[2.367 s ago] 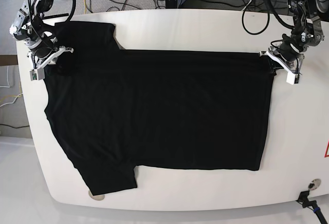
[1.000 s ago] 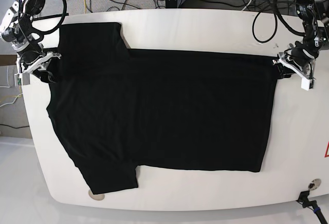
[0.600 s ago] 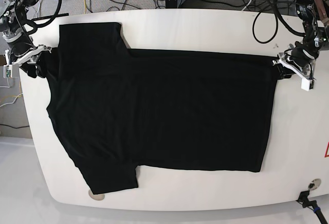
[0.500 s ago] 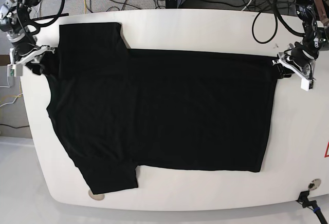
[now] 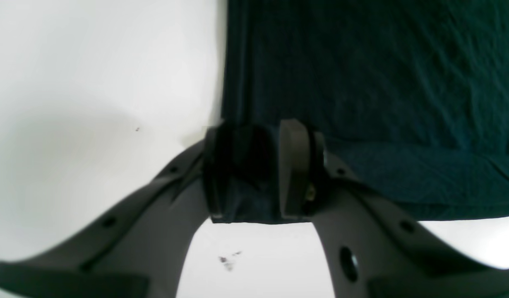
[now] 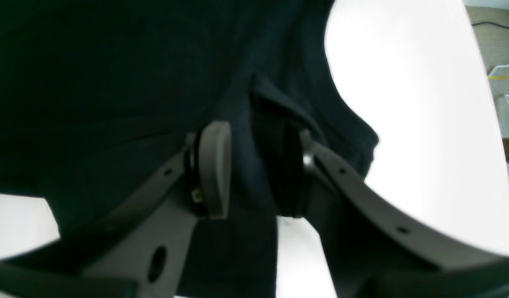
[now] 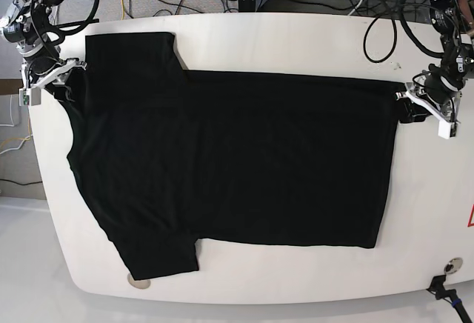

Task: Fold the T-shirt properly
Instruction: 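Release the shirt edge with the right gripper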

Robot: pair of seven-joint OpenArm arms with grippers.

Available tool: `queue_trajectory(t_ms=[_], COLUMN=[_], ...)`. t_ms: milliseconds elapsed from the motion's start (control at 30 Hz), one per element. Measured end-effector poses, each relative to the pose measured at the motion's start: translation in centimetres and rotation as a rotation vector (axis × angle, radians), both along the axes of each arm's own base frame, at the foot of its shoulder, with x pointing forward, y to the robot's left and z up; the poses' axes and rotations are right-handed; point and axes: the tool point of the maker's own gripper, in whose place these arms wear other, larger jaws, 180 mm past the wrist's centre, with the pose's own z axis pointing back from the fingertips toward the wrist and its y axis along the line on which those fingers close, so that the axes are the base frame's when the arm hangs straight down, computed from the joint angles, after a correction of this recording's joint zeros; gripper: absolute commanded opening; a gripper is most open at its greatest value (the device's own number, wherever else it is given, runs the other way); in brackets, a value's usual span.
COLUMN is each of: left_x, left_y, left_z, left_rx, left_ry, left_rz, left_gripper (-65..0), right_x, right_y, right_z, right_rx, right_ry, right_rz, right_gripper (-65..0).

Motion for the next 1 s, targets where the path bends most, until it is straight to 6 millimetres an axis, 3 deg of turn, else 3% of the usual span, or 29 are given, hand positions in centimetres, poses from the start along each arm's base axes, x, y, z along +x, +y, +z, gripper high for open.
queue_trajectory(t_ms=[67, 167, 267, 333, 500, 800, 1000], left_x=[0.0, 0.0, -0.1, 0.1, 0.0, 0.5, 0.4], left_y=[0.1, 0.0, 0.0, 0.0, 0.0, 0.1, 0.1], left_z=[0.0, 0.0, 0.0, 0.1, 0.0, 0.4, 0.3], left_rx=[0.002, 0.002, 0.001, 0.001, 0.0, 0.0, 0.001], left_ry=[-0.001, 0.0, 0.002, -0.002, 0.002, -0.014, -0.01], left_rz=[0.0, -0.001, 0.0, 0.0, 0.001, 0.001, 0.0], left_gripper=[-46.5, -46.5, -46.5, -45.0, -33.2, -32.6, -32.6], right_x=[0.0, 0.1, -0.7, -1.9, -4.0, -7.4, -8.6], right_y=[0.4, 1.2, 2.4, 2.9, 2.9, 2.5, 1.6], right_z=[0.8, 3.2, 2.8, 1.8, 0.6, -4.3, -6.3], right_rx=[-0.024, -0.075, -0.054, -0.045, -0.015, 0.084, 0.114], right_ry=[-0.013, -0.065, -0.062, -0.018, 0.017, 0.149, 0.206], right_rz=[0.013, 0.054, 0.046, 0.053, 0.002, -0.068, -0.096], right_gripper=[-40.6, -27.3, -18.0, -18.0, -18.0, -18.0, -18.0])
